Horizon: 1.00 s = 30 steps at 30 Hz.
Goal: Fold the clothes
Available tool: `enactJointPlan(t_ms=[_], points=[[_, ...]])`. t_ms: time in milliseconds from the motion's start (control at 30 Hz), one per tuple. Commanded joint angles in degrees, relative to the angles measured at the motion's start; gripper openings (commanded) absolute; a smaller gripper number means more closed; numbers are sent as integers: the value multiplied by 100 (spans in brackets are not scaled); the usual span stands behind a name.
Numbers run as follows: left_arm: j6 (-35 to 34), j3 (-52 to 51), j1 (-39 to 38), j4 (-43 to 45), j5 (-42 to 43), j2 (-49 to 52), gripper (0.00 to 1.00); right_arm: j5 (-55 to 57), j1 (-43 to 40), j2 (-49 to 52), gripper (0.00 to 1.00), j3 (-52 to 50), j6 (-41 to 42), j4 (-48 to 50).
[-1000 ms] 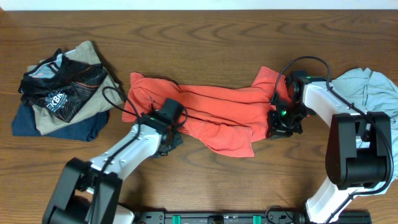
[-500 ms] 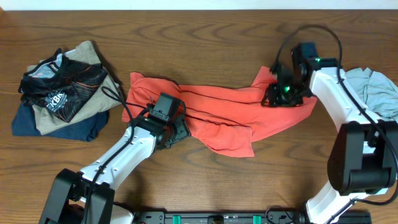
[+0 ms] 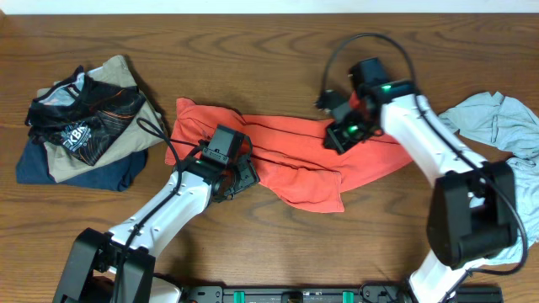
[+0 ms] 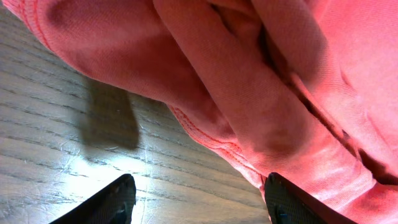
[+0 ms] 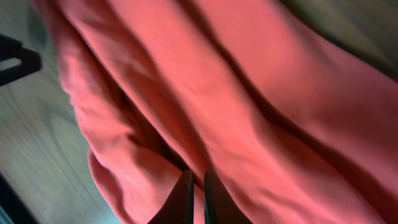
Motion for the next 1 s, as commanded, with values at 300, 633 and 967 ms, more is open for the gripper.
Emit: enactJointPlan(t_ms=[300,633,967], points=[[-48,-66,31,-284,-28,-24,68,173,378,1215,10,4,-160,568],[-48,-66,31,-308,-28,-24,69,3617,-857,1469,21,37,2048,2079],[-50,-66,31,-216,-26,-24,69,1023,-2570,1443,55,433,2664,1803]])
